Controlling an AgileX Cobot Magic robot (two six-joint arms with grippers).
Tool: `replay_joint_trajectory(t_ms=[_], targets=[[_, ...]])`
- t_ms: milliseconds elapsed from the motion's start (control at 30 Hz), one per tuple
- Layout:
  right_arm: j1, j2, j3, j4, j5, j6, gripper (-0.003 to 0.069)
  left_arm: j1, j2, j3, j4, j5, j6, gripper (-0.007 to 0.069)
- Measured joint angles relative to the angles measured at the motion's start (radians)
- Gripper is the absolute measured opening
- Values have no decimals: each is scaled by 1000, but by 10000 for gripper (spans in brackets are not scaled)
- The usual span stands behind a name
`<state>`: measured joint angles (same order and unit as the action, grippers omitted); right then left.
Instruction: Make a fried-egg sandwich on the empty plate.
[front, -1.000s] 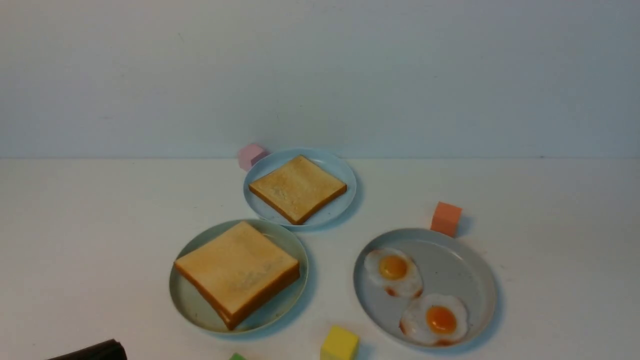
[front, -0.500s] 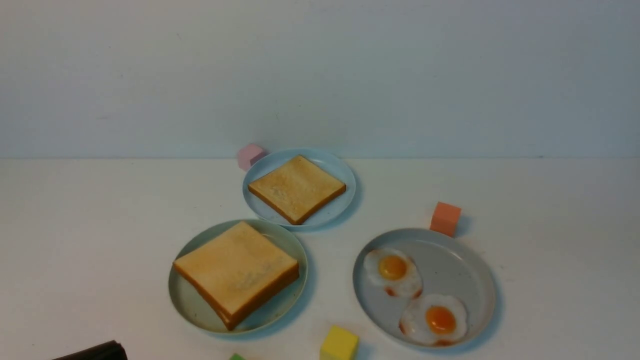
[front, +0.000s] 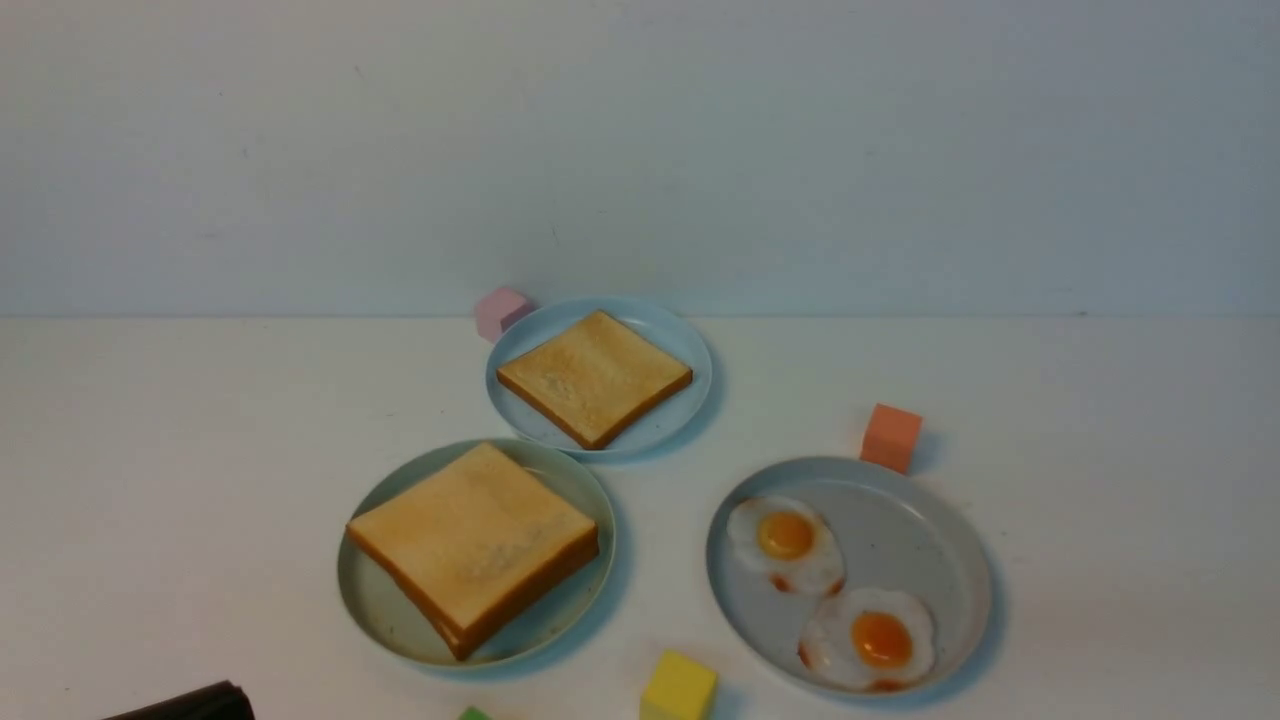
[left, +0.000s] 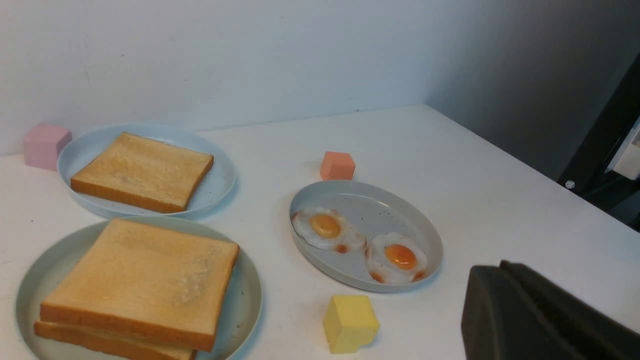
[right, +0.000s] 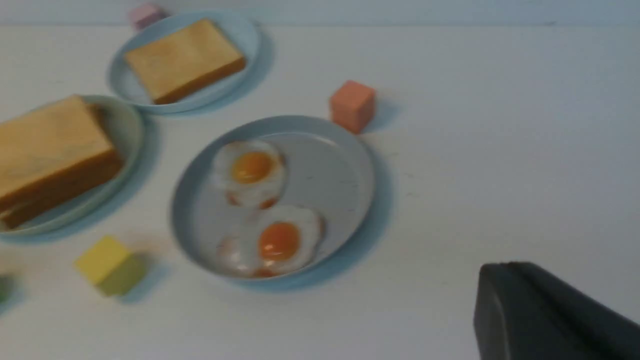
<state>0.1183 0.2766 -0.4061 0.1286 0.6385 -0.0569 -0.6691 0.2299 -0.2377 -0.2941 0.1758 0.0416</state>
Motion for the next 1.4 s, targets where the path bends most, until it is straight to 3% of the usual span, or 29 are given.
replay_joint_trajectory(t_ms=[100, 233, 467, 1400], targets=[[-79, -141, 216, 26, -175, -77, -10, 0, 0, 0, 0, 0, 0, -12], [-126, -274, 416, 23, -274, -69, -10, 0, 0, 0, 0, 0, 0, -10], [-136, -287, 424, -30, -249, -42, -10, 0, 0, 0, 0, 1, 0, -8], [-136, -287, 424, -39, -249, -38, -6, 4, -1, 15, 22, -24, 0, 8]])
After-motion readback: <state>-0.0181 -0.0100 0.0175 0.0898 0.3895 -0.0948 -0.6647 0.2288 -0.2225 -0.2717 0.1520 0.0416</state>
